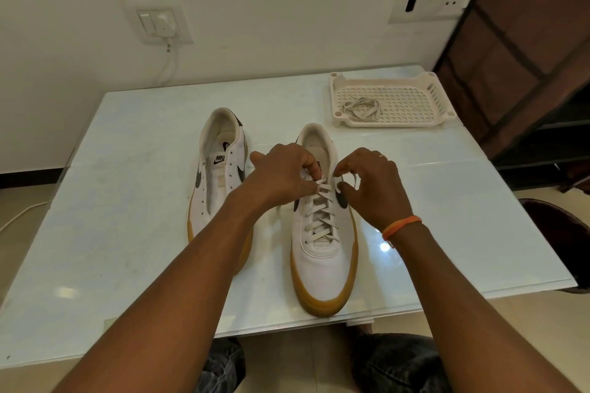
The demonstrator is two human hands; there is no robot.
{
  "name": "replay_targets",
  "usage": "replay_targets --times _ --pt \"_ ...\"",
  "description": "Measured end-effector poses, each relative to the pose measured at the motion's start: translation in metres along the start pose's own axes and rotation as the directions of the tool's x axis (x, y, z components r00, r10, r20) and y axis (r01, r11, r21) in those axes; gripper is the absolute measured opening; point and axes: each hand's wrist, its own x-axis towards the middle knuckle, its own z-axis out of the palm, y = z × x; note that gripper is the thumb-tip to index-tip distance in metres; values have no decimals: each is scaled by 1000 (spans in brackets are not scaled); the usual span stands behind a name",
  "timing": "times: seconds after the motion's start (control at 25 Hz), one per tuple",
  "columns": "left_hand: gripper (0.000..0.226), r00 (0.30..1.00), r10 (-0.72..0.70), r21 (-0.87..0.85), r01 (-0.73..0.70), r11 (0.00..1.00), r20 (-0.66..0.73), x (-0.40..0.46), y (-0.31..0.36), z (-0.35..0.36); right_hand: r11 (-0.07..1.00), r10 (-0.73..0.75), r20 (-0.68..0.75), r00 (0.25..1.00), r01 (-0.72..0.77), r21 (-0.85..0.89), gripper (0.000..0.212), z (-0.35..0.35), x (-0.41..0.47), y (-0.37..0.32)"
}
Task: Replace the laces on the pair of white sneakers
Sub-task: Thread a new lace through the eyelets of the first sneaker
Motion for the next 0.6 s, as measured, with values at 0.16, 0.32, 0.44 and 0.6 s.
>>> replay_targets --times 0.16,0.32,0.44,0.6 --pt "11 998 8 56 -5 998 -62 -2 3 4 977 -145 -112 983 125 -173 22 7 -2 -7" --pt "13 990 61 121 -45 992 -130 -5 4 8 950 -173 -82 982 144 -276 30 10 -4 -7" --pt "19 978 140 233 -102 967 -157 -5 3 11 950 -147 -43 988 129 -285 27 6 -2 -8" --pt "29 965 231 365 -173 915 -122 -3 2 18 956 -76 61 995 90 -278 16 0 1 -10"
